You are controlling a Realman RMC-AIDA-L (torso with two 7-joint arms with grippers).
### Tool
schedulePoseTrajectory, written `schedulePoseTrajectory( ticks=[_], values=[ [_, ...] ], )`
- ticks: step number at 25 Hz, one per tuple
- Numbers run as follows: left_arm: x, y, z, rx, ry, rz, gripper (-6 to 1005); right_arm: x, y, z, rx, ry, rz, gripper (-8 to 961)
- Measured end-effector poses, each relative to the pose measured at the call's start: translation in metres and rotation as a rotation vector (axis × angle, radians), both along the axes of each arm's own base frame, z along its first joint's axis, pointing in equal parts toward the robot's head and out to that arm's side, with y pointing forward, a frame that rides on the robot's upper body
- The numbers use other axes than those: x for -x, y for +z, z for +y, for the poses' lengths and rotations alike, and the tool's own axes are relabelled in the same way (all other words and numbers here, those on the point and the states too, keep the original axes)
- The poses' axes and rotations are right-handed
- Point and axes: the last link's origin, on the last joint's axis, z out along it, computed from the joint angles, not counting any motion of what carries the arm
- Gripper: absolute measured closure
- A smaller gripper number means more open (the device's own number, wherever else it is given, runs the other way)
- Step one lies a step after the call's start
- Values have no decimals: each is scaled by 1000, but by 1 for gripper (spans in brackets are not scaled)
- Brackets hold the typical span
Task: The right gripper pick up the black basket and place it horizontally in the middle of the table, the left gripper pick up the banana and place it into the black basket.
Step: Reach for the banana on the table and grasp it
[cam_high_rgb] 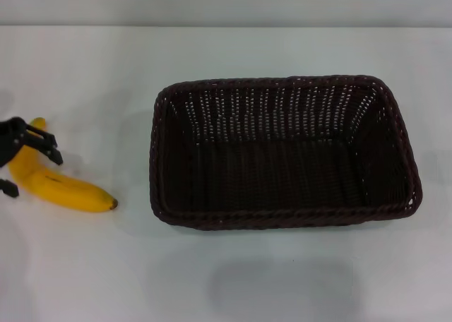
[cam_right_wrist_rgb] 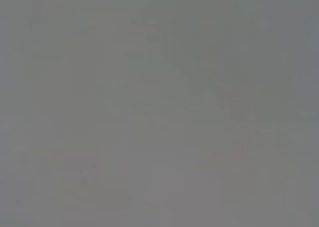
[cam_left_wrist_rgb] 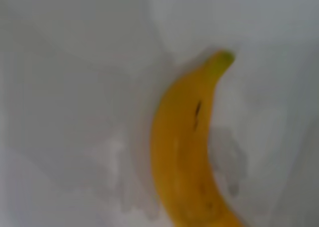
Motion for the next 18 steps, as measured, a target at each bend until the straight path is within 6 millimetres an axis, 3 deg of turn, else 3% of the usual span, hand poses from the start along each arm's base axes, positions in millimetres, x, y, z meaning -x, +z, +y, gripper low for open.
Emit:
schedulePoseTrajectory(
  ticks=[7,18],
  values=[
    [3,-9,-6,23,56,-8,119,-2,2,-1,-13,-12,-41,84],
    [9,-9,1,-59,95,19,119,-9,3,-7,-18,-34,-58,83]
  ],
)
